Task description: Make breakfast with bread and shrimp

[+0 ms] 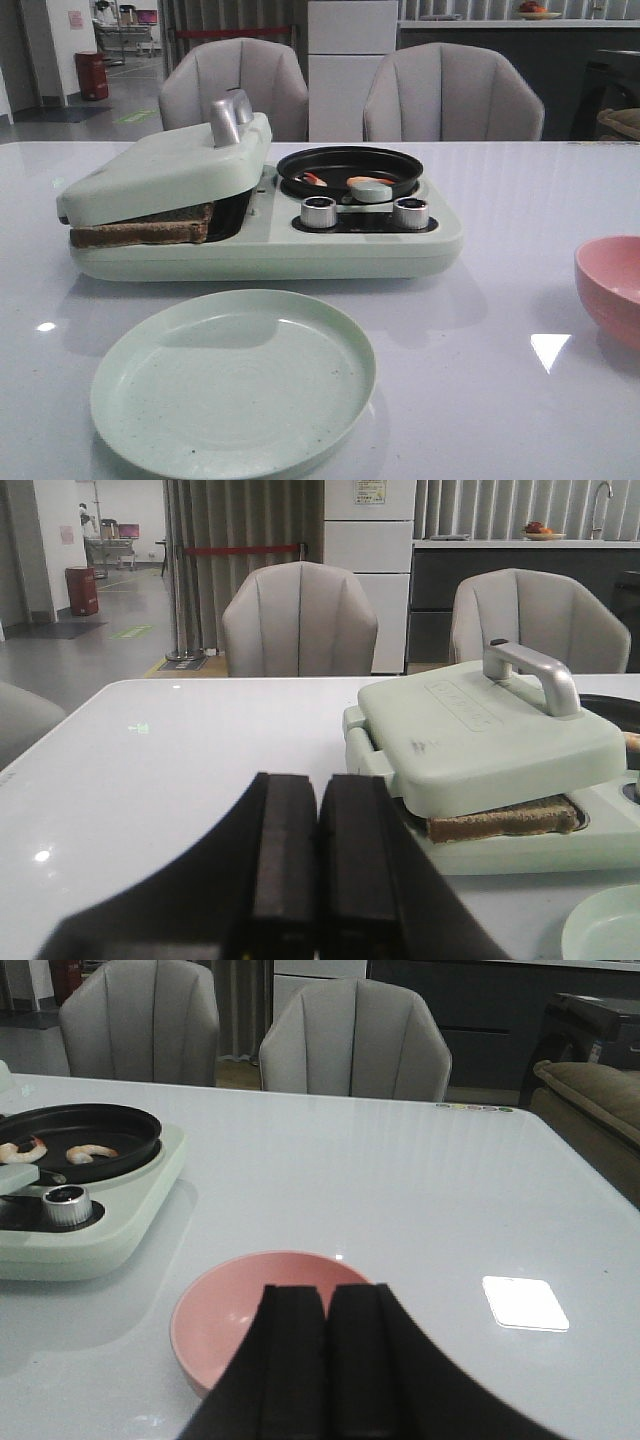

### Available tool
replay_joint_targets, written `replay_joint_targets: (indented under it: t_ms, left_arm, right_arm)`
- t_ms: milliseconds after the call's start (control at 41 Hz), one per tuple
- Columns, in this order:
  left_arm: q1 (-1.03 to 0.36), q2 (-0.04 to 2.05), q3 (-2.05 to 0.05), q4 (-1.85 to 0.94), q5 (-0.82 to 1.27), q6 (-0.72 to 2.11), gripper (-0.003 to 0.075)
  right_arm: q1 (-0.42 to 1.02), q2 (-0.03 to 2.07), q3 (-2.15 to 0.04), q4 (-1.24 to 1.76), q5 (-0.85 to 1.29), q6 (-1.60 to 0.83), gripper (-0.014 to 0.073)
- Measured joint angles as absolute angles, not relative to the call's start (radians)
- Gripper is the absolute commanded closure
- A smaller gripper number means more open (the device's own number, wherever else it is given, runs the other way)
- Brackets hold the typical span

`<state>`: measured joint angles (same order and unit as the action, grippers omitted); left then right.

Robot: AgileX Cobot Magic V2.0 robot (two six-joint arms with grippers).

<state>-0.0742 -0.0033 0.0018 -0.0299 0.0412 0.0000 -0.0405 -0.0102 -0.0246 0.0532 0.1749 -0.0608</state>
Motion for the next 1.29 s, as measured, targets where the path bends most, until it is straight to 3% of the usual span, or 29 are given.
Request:
replay_joint_targets:
  t_ms: [1292]
  left_arm:
    - [-0.074,-0.003,0.002,-0.030,0.040,0.000,0.0621]
  right_arm:
    - [-0.013,-0.010,0.027,0.053,0.091,-0.061,0.0587]
